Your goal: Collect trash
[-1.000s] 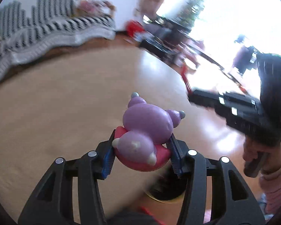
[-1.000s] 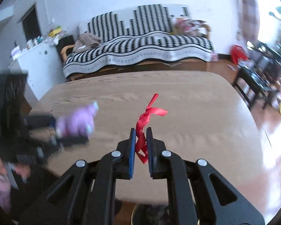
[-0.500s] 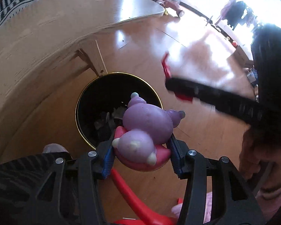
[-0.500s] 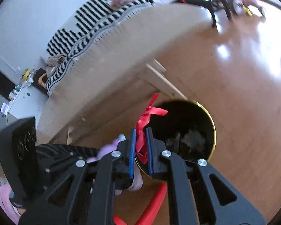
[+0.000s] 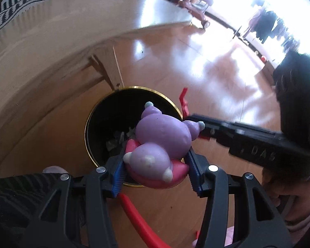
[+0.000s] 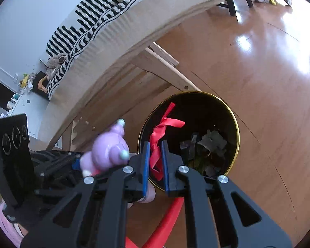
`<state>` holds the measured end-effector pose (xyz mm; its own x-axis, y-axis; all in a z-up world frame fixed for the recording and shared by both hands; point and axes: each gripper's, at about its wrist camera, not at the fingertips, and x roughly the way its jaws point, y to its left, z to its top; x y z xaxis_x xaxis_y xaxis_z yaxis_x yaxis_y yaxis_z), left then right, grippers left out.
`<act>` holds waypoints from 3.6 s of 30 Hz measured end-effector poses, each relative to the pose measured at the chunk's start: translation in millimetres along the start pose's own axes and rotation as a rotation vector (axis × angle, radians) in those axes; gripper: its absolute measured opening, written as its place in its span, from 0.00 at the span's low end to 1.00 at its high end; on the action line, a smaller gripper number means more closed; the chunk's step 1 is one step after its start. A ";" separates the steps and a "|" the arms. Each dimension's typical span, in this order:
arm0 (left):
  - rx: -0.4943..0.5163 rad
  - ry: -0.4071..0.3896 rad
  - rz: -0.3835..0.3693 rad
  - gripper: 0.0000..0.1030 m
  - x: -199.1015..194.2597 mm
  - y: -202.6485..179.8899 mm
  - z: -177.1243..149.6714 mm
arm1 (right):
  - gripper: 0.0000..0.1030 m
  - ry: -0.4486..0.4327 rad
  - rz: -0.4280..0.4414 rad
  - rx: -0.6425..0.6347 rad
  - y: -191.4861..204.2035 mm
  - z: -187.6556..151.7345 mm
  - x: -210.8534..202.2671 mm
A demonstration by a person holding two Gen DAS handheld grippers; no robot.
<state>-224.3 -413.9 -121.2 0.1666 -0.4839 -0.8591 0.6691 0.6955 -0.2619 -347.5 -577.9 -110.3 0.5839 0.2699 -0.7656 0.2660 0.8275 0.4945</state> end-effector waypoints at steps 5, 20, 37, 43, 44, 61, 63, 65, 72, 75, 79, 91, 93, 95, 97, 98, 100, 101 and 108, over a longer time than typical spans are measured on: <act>-0.043 0.023 -0.030 0.49 9.1 5.9 3.4 | 0.11 0.008 -0.035 0.011 -1.6 3.1 12.4; -0.070 0.032 -0.055 0.50 11.3 14.0 0.6 | 0.11 0.025 -0.024 0.027 0.9 12.9 25.4; -0.066 0.043 -0.041 0.50 17.8 13.8 0.0 | 0.11 0.008 -0.033 0.041 -8.1 21.2 26.5; -0.070 0.043 0.072 0.50 20.8 12.6 0.6 | 0.11 0.019 -0.090 0.000 -2.8 21.0 29.3; -0.074 0.042 0.084 0.50 21.4 13.3 0.9 | 0.11 0.019 -0.096 -0.006 -1.3 21.1 30.0; -0.104 -0.156 0.198 0.94 -41.1 20.3 34.3 | 0.93 -0.250 -0.293 0.040 -6.5 45.9 -40.9; -0.107 -0.207 0.246 0.94 -69.3 26.7 48.9 | 0.93 -0.245 -0.348 0.031 -1.1 58.4 -42.6; -0.157 -0.294 0.278 0.94 -108.7 44.3 62.1 | 0.93 -0.252 -0.364 0.004 11.2 71.6 -39.7; -0.316 -0.445 0.425 0.94 -207.6 149.9 85.7 | 0.93 -0.318 -0.333 -0.174 137.7 146.4 -24.8; -0.370 -0.493 0.487 0.94 -233.9 199.6 81.4 | 0.93 -0.443 -0.349 -0.229 197.6 159.8 -17.9; -0.473 -0.501 0.460 0.94 -239.0 264.5 73.0 | 0.93 -0.222 -0.271 -0.165 230.8 182.2 63.6; -0.525 -0.390 0.568 0.94 -209.5 369.8 59.7 | 0.93 -0.304 -0.384 -0.341 348.3 185.5 175.8; -0.495 -0.396 0.605 0.94 -211.6 372.1 61.2 | 0.93 -0.336 -0.388 -0.318 344.3 189.0 173.8; -0.503 -0.370 0.620 0.94 -207.9 380.1 61.3 | 0.93 -0.322 -0.404 -0.314 341.9 191.1 179.0; -0.538 -0.351 0.576 0.94 -205.6 386.3 60.2 | 0.93 -0.270 -0.394 -0.313 341.0 190.8 189.3; -0.551 -0.348 0.555 0.94 -205.2 387.7 59.4 | 0.93 -0.248 -0.376 -0.311 341.3 191.3 194.2; -0.554 -0.348 0.557 0.94 -205.7 385.5 59.0 | 0.93 -0.233 -0.349 -0.312 344.9 191.1 195.0; -0.554 -0.349 0.566 0.94 -205.3 384.0 59.0 | 0.93 -0.236 -0.346 -0.318 347.3 189.4 193.5; -0.578 -0.343 0.546 0.94 -193.0 374.4 61.1 | 0.93 -0.254 -0.356 -0.335 345.0 177.5 188.4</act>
<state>38.3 -92.6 -26.6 0.6291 -0.0718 -0.7740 -0.0264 0.9932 -0.1136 -9.6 -328.9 -10.9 0.6804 -0.1481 -0.7177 0.2462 0.9686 0.0335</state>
